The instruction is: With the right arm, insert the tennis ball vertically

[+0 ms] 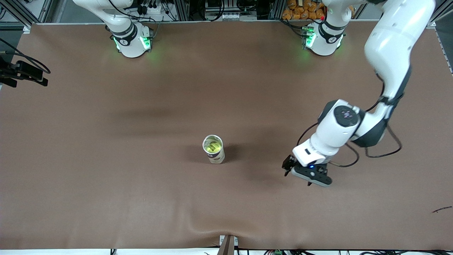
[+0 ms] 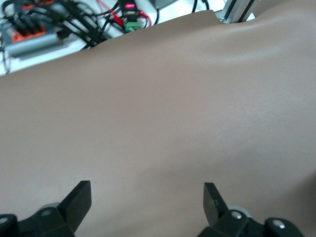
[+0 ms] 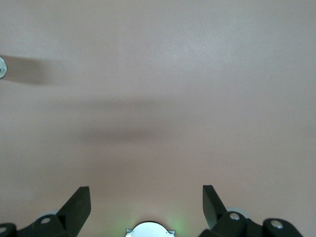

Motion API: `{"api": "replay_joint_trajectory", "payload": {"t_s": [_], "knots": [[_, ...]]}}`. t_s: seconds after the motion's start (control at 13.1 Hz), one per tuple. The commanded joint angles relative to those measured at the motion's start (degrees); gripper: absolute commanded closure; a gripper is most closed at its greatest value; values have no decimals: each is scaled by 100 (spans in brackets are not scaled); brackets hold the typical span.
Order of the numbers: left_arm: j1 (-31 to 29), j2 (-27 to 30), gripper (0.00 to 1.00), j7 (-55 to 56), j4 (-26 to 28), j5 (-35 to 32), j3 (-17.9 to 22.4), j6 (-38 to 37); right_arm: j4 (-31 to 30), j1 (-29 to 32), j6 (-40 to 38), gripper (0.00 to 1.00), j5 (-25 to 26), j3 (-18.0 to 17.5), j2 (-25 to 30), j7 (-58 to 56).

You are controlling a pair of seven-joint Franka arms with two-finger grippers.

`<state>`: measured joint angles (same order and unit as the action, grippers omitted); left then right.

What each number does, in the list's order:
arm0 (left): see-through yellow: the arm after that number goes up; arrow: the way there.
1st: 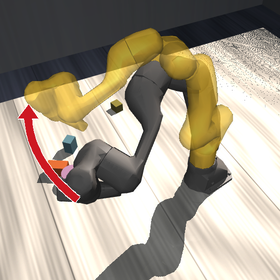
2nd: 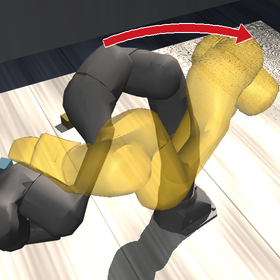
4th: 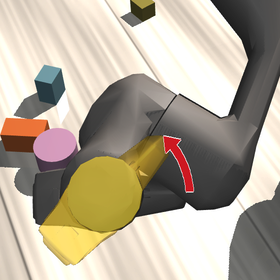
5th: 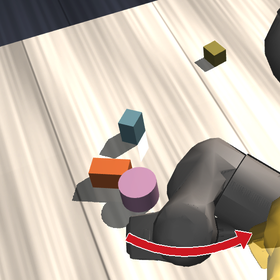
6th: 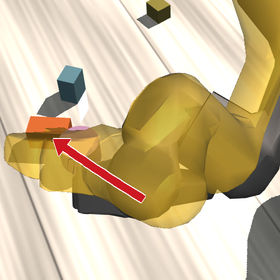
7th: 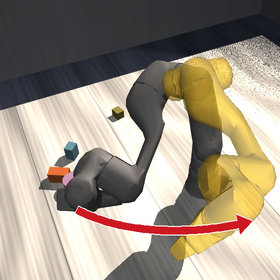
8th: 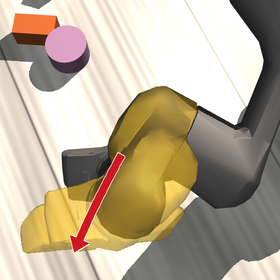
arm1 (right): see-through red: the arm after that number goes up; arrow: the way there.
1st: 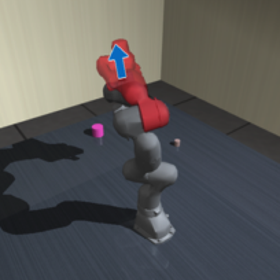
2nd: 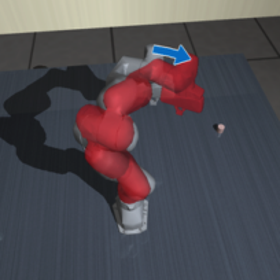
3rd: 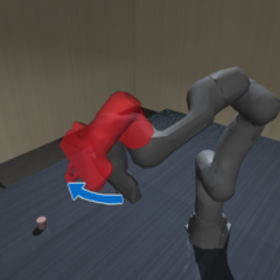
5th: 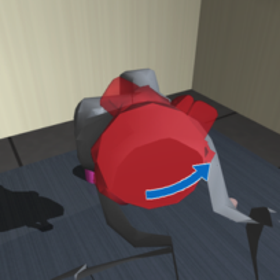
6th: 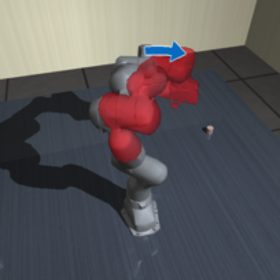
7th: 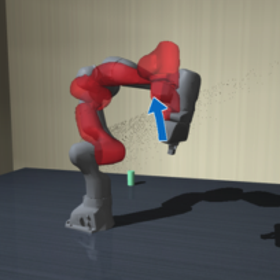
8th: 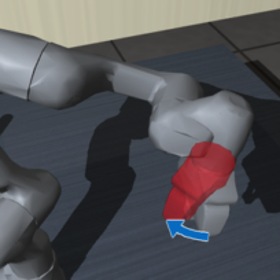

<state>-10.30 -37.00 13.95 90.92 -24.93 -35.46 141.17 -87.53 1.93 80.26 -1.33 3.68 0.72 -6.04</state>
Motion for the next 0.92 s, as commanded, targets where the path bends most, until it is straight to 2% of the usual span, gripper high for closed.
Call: {"api": "replay_joint_trajectory", "payload": {"t_s": [0.0,0.15,0.38,0.69,0.84], "knots": [[-463,586,0,81,66,777,-347,-1034,157,9,-64,0,63,1,-63,59],[-551,1008,0,81,-56,1042,-356,-1817,175,9,-72,0,71,1,-63,85],[-648,1396,0,81,-381,1069,-347,-2872,324,-78,-72,0,168,-25,-89,94],[-1043,2002,0,11,-443,1139,-347,-3533,325,-9,-81,0,98,-8,-124,59],[-1227,2196,0,2,-740,1376,-260,-4103,325,9,-72,0,80,10,-124,59]]}}
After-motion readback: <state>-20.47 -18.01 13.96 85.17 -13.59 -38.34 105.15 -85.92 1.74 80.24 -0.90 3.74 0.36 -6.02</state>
